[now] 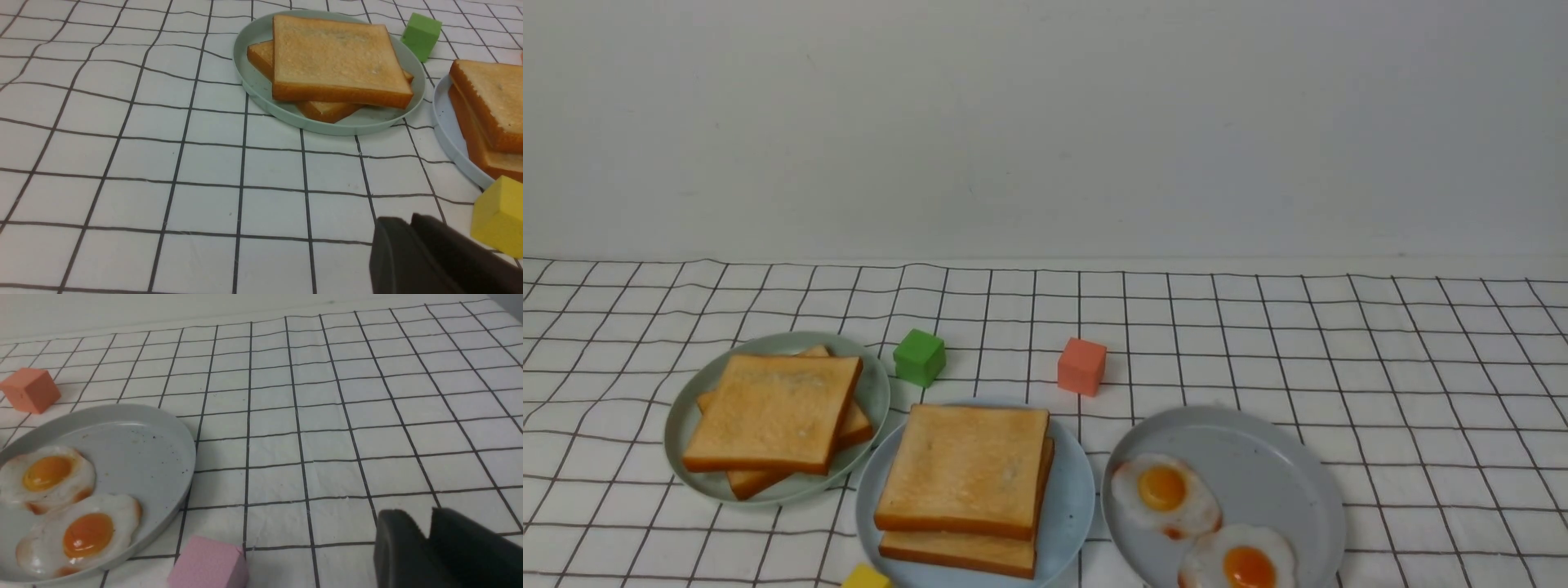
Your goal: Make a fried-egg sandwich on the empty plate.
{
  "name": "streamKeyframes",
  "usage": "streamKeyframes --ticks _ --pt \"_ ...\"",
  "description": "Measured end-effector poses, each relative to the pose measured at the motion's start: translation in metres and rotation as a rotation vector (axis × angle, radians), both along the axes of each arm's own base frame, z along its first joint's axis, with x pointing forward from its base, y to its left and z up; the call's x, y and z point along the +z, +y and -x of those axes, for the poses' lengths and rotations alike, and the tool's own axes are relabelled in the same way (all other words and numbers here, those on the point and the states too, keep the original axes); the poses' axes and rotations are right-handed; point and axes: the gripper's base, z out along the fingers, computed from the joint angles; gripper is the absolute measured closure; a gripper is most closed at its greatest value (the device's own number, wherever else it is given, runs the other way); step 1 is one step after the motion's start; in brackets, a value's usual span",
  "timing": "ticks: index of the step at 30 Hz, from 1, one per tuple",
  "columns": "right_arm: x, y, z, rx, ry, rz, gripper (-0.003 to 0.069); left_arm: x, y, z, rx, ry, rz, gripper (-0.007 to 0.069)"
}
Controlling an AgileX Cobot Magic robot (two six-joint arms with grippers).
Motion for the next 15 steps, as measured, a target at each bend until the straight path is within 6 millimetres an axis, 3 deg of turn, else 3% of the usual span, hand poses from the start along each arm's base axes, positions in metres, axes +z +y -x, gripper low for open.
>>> streamKeyframes --ticks 15 --pt "-0.0002 0.0000 0.0000 0.000 0.000 0.000 0.0494 0.0000 0.0000 0.0000 0.000 0.000 0.000 0.0550"
